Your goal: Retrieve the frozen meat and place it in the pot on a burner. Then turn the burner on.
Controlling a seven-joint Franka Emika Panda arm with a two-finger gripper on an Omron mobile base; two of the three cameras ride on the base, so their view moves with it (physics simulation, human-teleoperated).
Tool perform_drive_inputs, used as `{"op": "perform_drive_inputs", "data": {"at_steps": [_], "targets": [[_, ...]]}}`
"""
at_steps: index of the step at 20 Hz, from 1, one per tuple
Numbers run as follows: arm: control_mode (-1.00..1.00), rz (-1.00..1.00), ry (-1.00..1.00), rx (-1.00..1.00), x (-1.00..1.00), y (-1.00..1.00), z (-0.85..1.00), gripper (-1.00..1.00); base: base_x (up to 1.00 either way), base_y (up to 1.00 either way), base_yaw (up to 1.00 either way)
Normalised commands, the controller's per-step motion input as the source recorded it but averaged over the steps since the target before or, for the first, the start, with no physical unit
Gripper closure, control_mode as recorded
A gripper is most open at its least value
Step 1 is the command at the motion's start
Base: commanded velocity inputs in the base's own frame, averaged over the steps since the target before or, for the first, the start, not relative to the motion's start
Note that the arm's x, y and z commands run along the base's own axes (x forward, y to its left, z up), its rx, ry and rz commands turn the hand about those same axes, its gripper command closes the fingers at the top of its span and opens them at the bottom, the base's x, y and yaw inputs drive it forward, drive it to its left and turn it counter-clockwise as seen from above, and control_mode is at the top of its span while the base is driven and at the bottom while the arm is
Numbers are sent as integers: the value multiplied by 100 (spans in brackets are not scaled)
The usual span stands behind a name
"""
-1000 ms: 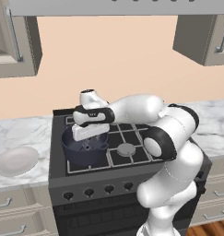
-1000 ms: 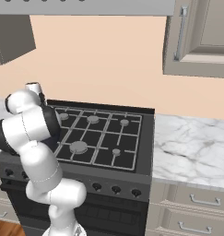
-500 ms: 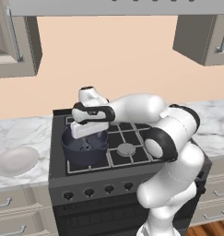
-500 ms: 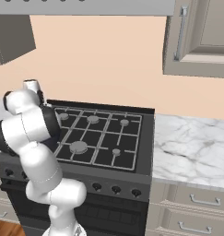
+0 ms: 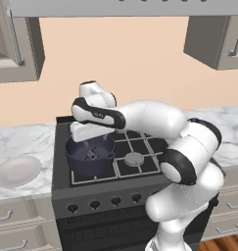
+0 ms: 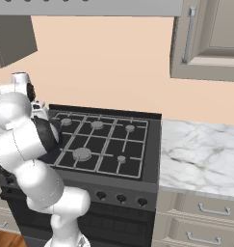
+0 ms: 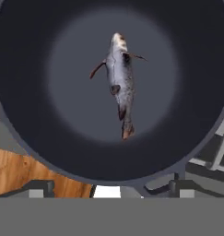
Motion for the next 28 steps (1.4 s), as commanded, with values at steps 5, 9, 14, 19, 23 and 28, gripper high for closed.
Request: {"op": "perform_drive_inputs", "data": {"at_steps": [5, 9, 14, 19, 23, 28], "targets": [[-100, -17, -4, 0, -94, 0, 54, -100, 0, 0, 0], [-100, -16, -14, 0, -100, 0, 35, -100, 0, 0, 0], [-100, -15, -24, 0, -100, 0, 26, -100, 0, 0, 0], [-100, -3, -38, 0, -100, 0, 3, -100, 0, 0, 0], [-100, 0, -37, 0, -99, 2, -2, -100, 0, 0, 0], [-100, 1, -32, 0, -80, 9, -11, -100, 0, 0, 0]]}}
